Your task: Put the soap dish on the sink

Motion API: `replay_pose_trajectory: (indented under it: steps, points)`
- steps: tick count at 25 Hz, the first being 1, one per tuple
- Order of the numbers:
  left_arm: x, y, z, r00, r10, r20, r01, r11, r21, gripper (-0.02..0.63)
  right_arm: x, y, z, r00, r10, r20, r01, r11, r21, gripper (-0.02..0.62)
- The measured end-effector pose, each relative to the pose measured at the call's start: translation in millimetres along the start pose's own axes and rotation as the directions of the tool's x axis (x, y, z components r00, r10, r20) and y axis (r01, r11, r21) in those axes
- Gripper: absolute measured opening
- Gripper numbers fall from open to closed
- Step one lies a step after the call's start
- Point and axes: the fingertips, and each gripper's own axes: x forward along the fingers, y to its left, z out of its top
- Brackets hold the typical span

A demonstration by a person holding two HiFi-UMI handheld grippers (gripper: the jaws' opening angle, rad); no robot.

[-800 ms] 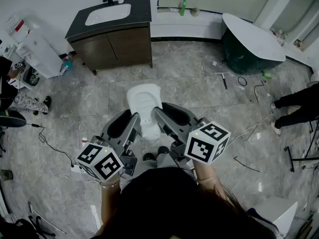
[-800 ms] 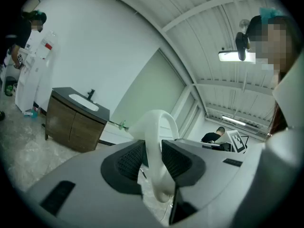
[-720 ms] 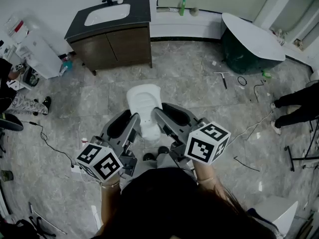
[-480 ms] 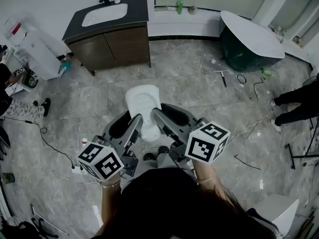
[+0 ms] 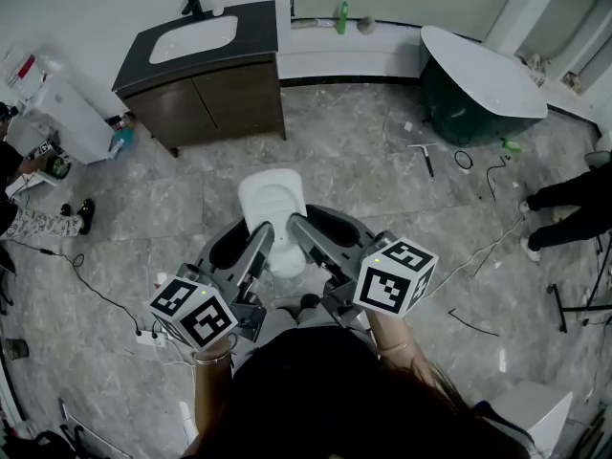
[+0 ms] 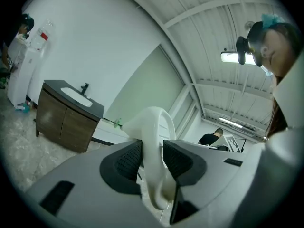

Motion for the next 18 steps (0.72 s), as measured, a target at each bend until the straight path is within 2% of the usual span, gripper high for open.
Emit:
replay_pose_trajectory:
  steps: [5, 10, 18]
  points:
    - [21, 9, 8, 0.998, 0.04, 0.04, -0.039, 0.999, -0.026, 0.127, 11, -19, 16, 1.0, 0.024, -0.02, -0.024, 1.0, 0.003, 0.109]
    - [40, 37, 16, 0.997, 0.067, 0.022, -0.066, 0.997, -0.048, 0.127, 39, -42, 21, 0.999, 0.02, -0.044, -0.019, 1.0, 0.022, 0.109]
    - [83, 94, 46, 0.998, 0.058, 0.016, -0.057, 0.997, -0.06, 0.127, 100, -81, 44, 0.999, 0.008, -0.051, -0.007, 0.999, 0.033, 0.109]
